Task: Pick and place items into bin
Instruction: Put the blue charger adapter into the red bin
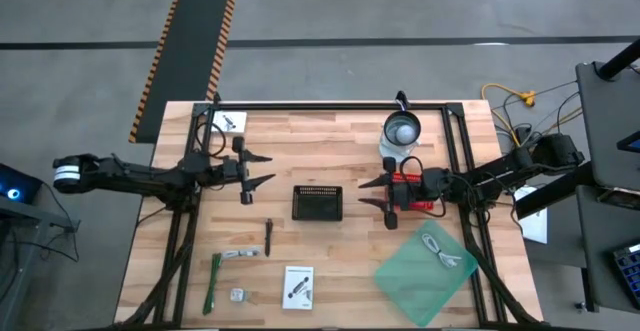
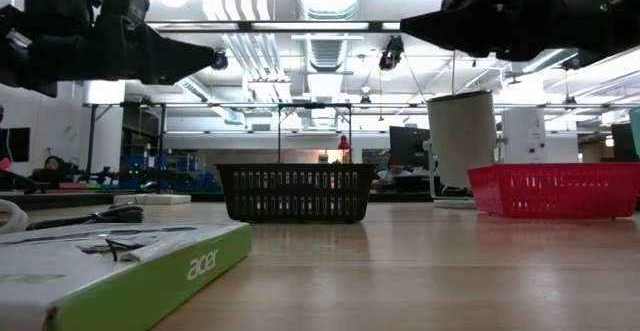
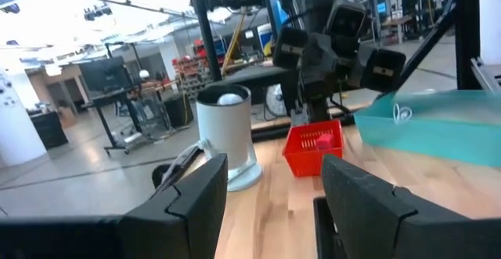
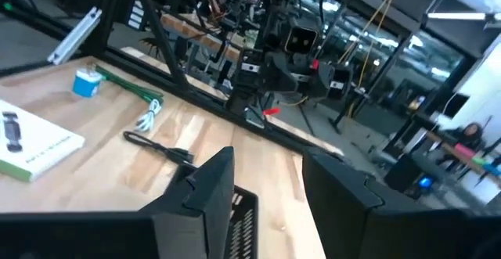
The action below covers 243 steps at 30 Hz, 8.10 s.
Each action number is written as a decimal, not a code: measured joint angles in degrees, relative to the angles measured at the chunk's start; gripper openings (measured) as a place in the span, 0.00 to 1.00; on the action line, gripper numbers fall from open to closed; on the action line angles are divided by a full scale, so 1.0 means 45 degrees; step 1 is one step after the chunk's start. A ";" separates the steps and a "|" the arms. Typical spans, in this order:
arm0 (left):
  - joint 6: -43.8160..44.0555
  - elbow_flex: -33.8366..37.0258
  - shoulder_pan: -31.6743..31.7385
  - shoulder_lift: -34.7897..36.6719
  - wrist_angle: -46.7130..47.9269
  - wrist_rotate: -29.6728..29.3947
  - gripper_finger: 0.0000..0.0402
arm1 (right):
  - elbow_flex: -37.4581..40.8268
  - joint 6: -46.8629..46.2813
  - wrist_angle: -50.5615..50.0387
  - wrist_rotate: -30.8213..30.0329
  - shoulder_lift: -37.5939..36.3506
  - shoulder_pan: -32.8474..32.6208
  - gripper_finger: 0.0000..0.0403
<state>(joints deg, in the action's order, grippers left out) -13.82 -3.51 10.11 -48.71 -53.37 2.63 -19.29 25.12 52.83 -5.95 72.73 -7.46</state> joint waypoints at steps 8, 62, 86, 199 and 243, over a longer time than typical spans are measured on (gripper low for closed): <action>0.2548 -0.0528 0.0000 -0.0401 -0.0063 0.0105 0.48 | 0.0000 0.1005 0.0021 -0.0180 0.0000 0.0000 0.34; 1.5060 -1.2480 -0.5699 -0.5582 1.9366 -0.0196 0.48 | -0.0015 0.1127 -0.0391 -0.1020 0.0000 0.0053 0.32; 2.0633 -2.1299 -0.9877 -1.3954 2.8056 0.4746 0.48 | -0.0015 -0.0823 -0.0737 -0.1002 0.0044 0.0053 0.30; 1.4362 -1.5890 -1.0974 -1.4522 2.4385 0.4779 0.32 | 0.0000 -0.1002 -0.0742 -0.0967 0.0126 0.0057 0.21; 1.5545 -1.6902 -1.0928 -1.2999 2.1906 -0.3155 0.32 | 0.0005 -0.1009 -0.0842 -0.1006 0.0121 0.0058 0.18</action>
<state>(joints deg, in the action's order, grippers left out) 56.13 -79.57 -39.07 -107.21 45.21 -11.56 -19.27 20.58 49.04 -10.48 73.28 -7.20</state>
